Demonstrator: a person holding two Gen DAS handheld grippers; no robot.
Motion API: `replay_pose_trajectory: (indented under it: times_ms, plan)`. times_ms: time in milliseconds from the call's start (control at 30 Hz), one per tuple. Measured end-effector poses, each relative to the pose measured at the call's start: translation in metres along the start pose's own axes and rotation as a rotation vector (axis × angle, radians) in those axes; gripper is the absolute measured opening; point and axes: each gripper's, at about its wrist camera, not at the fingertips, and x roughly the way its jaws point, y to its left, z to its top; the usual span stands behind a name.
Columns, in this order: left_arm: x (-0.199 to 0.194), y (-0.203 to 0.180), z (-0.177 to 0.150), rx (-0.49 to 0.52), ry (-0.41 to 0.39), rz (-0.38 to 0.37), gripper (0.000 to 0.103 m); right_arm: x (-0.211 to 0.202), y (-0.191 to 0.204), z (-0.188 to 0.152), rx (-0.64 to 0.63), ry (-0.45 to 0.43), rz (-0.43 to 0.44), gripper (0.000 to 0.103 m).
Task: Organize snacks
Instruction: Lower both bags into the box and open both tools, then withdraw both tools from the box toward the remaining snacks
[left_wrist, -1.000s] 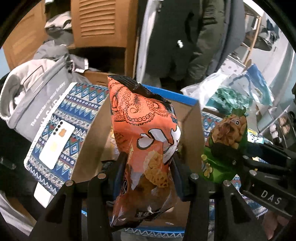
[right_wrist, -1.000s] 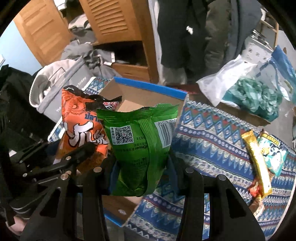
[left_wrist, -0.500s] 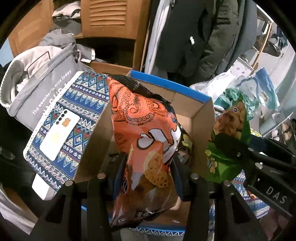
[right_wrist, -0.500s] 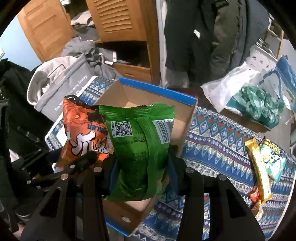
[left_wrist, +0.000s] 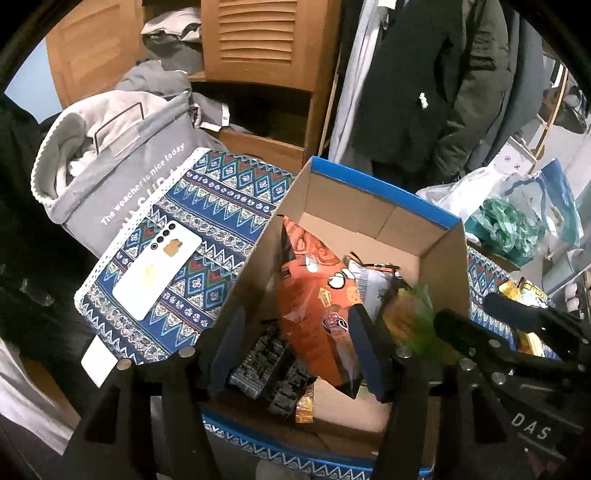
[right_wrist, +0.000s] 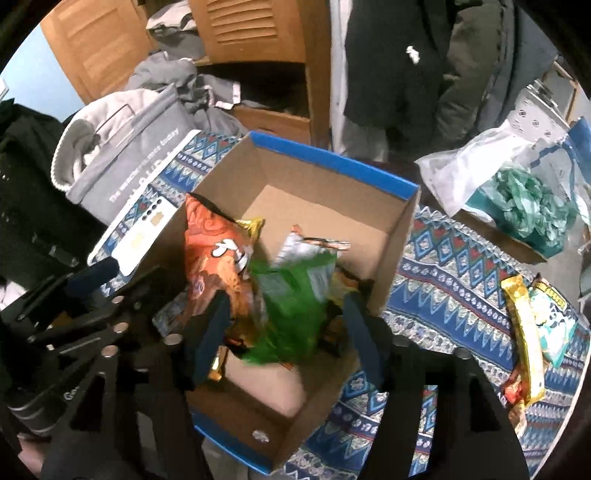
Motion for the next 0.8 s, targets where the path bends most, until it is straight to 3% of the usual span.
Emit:
replay_pose_trajectory:
  times_ms: [133, 800]
  plan:
    - [-0.005, -0.003, 0.001, 0.004, -0.013, -0.006, 0.067, -0.006, -0.007, 0.002, 0.025, -0.017, 0.001, 0.075]
    - [-0.015, -0.040, -0.005, 0.088, -0.026, -0.027, 0.069, -0.033, -0.046, -0.013, 0.076, -0.058, -0.027, 0.075]
